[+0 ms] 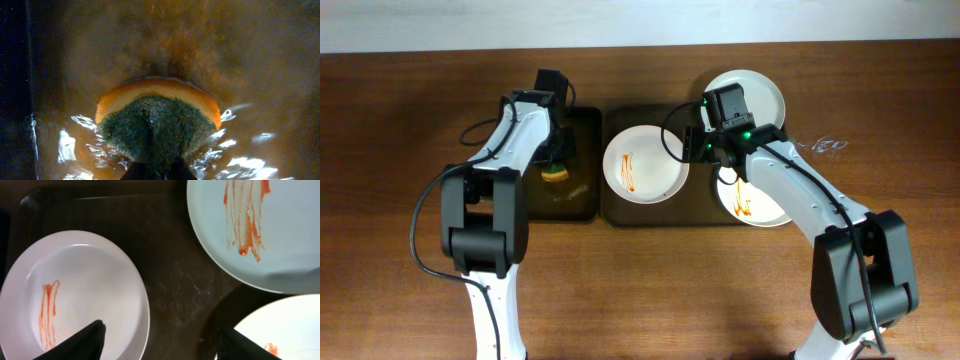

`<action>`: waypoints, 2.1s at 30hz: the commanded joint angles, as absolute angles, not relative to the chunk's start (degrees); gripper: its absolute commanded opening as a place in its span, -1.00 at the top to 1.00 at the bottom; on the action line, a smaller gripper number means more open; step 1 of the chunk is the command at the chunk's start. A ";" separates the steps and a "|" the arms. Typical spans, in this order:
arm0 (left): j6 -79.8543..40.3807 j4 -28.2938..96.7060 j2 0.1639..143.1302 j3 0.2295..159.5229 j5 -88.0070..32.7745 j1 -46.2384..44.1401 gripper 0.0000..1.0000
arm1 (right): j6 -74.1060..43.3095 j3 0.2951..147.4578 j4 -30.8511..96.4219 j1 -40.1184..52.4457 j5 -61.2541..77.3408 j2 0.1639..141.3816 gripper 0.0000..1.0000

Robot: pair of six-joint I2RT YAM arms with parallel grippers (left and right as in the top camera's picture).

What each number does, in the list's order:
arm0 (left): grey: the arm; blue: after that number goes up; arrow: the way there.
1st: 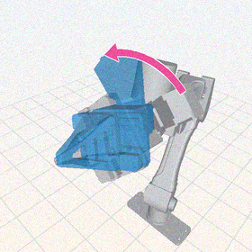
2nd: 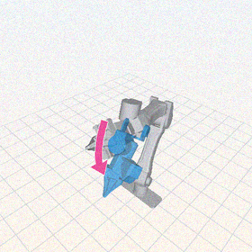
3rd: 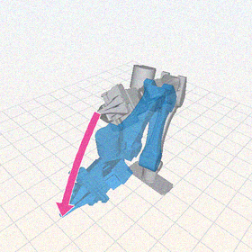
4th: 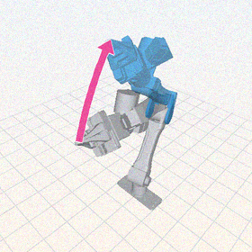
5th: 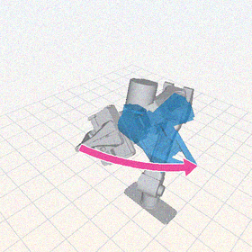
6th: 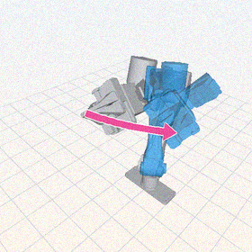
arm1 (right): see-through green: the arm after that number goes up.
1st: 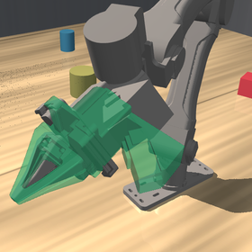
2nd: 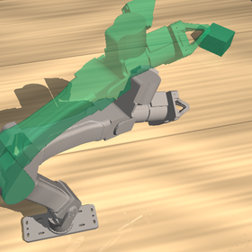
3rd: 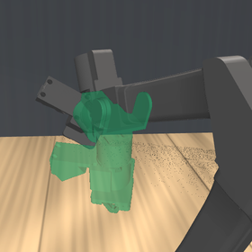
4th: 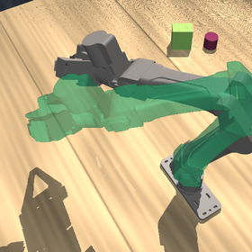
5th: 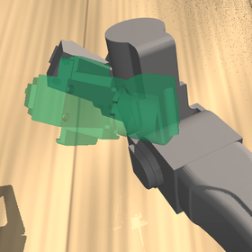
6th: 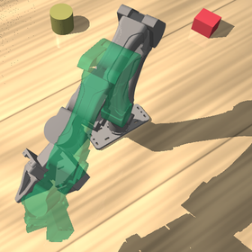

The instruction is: Clean dirty plates on tray and stack at the side

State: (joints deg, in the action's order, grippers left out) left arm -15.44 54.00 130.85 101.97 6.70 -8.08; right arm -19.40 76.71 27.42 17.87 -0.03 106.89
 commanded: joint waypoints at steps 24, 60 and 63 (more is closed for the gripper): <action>-8.91 55.48 124.81 114.56 -6.26 -17.02 1.00 | -26.02 76.38 23.03 19.59 6.81 119.00 0.51; -21.41 49.80 141.36 114.41 13.52 -26.59 1.00 | -27.14 80.20 28.45 15.66 11.07 119.44 0.92; -27.79 51.96 141.86 114.50 15.27 -26.76 1.00 | -28.14 80.16 25.89 15.66 8.27 119.44 0.92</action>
